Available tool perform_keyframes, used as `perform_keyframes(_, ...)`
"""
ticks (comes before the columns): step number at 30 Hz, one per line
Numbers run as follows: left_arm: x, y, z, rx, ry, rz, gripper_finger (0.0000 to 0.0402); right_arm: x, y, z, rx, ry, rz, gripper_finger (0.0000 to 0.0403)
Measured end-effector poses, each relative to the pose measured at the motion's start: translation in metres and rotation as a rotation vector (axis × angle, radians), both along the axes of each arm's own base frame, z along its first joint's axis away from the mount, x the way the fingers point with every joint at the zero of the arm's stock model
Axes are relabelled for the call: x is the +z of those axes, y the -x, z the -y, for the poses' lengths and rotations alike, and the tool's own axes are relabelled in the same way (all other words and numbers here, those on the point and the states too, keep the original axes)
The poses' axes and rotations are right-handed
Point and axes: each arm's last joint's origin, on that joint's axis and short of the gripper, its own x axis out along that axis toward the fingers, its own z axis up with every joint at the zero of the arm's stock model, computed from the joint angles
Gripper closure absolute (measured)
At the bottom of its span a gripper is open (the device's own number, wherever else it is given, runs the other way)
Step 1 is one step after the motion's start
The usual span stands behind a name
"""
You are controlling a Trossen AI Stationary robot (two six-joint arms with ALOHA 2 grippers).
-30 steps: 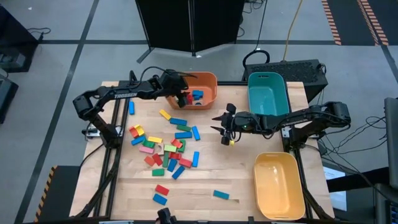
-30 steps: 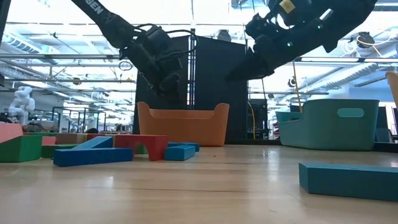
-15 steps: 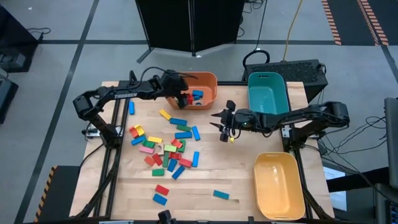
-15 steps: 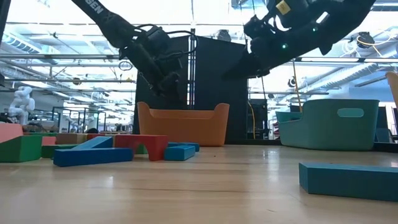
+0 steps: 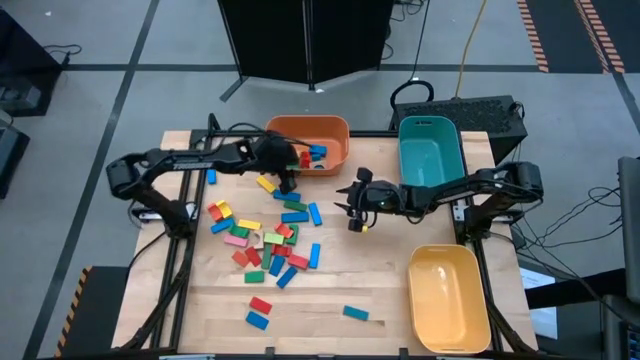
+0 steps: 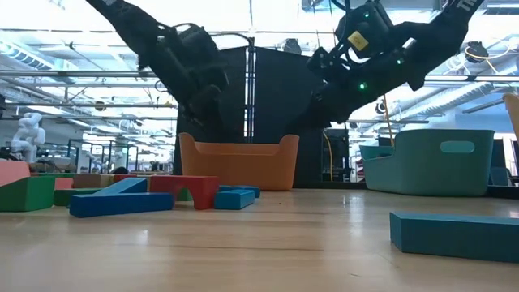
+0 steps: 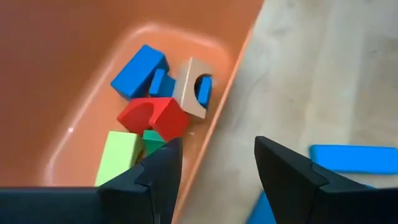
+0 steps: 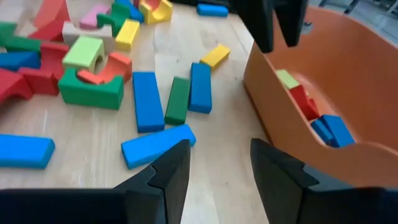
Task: Sort blocks by size
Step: Put the green arch block into the orange bin
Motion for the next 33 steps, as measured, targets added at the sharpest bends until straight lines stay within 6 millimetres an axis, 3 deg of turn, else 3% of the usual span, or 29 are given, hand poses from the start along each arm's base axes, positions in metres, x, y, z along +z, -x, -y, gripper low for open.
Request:
perform_keyframes(9, 0.019, 0.027, 0.033, -0.049, -0.067, 0.138, 0.0198, 0.005, -0.002, 0.000, 0.015, -0.027, 0.063, 0.0245)
perform_keyframes(16, 0.009, 0.036, 0.057, -0.082, -0.012, 0.137, 0.0198, 0.006, -0.003, 0.000, 0.014, -0.024, 0.083, 0.0245)
perform_keyframes(27, -0.011, 0.037, 0.110, -0.295, 0.046, 0.042, 0.0198, 0.006, -0.003, 0.000, 0.011, -0.023, 0.078, 0.0245)
perform_keyframes(33, -0.025, 0.034, 0.122, -0.331, 0.037, -0.014, 0.0198, 0.006, -0.003, 0.000, 0.011, -0.023, 0.079, 0.0245)
